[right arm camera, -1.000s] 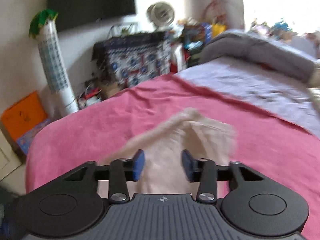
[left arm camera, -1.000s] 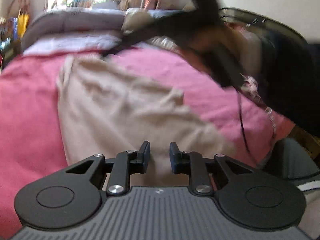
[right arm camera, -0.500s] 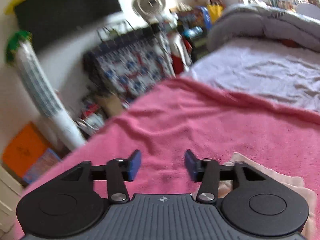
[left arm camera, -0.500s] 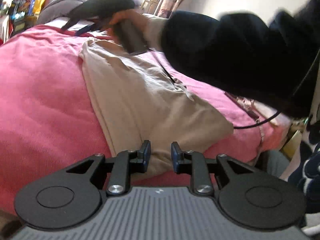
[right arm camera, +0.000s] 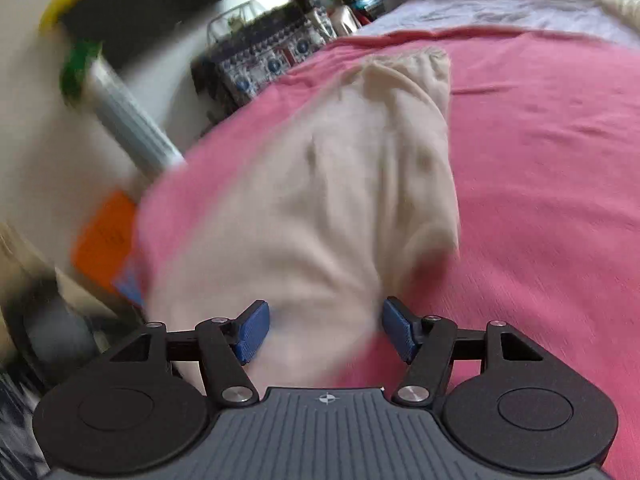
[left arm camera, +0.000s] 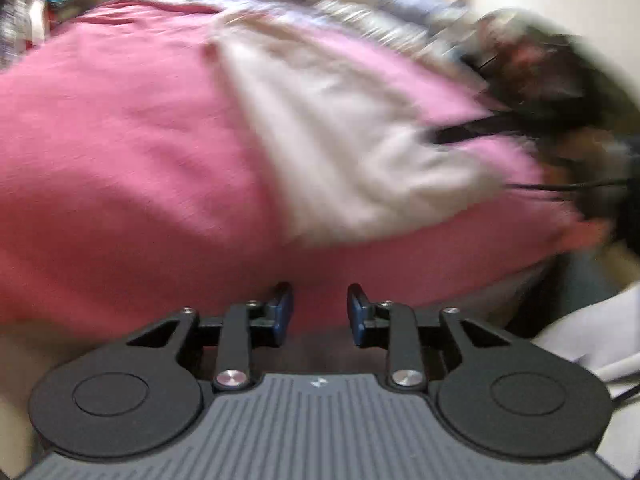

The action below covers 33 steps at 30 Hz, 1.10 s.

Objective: Fold clothes

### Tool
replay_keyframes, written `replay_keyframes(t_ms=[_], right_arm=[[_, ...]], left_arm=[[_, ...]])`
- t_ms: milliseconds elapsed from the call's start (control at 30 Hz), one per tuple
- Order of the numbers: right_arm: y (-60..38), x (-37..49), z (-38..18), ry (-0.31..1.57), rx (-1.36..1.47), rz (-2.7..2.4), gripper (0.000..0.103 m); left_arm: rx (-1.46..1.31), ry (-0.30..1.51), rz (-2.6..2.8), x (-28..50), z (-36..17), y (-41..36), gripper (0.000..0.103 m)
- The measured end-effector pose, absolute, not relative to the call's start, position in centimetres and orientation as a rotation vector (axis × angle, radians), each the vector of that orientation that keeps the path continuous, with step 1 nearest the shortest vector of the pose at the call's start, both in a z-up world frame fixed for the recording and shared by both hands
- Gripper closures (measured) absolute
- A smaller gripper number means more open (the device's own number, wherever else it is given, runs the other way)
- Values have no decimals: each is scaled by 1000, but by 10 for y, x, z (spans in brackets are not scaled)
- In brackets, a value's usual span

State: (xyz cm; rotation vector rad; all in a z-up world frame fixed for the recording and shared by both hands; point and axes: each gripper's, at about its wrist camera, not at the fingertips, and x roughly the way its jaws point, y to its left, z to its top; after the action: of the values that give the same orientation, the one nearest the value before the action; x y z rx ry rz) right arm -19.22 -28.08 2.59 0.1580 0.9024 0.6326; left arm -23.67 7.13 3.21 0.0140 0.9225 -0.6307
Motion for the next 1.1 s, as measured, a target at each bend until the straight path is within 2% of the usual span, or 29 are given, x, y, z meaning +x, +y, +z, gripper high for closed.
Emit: replay_keyframes(t_ms=[100,267,500,600,667,733,833,900,933,967,1033,1067,1100], right_arm=[[-276,-227,48,862,-53,518,38],[-221,-297,58,571,-664,564,38],[-147,-343,-11,184,-1296,680,39],[-134,-340,-30,79,-1425,595,57],[-129,-334,-32,95,-1416,549,78],[-127,-331,-35,105,-1414,527,90],[-125,-331,-35,92,-1415,523,92],[-125,-329,-30,93,-1386,513,93],[-125,-327,-27,93,-1372,508,93],[-124,-325,-24,92,-1358,500,94],[-127,-325,-17,91,-1349,488,94],[-127,-324,-16,89,-1351,487,94],[-127,-323,-16,93,-1355,491,94]], left_arm=[[51,892,-567,-244,47,82,67],[266,719,-618,-263,83,71,61],[642,550,-810,-283,80,13,57],[747,514,-827,-287,71,-6,57],[785,495,-830,-290,67,-12,57],[807,487,-830,-291,64,-16,56],[871,446,-806,-296,56,-24,46],[960,365,-774,-303,47,-30,29],[1008,319,-755,-306,42,-34,29],[1059,284,-735,-309,36,-37,30],[1092,292,-701,-305,30,-41,56],[1096,306,-686,-302,29,-42,83],[1078,326,-669,-298,29,-42,91]])
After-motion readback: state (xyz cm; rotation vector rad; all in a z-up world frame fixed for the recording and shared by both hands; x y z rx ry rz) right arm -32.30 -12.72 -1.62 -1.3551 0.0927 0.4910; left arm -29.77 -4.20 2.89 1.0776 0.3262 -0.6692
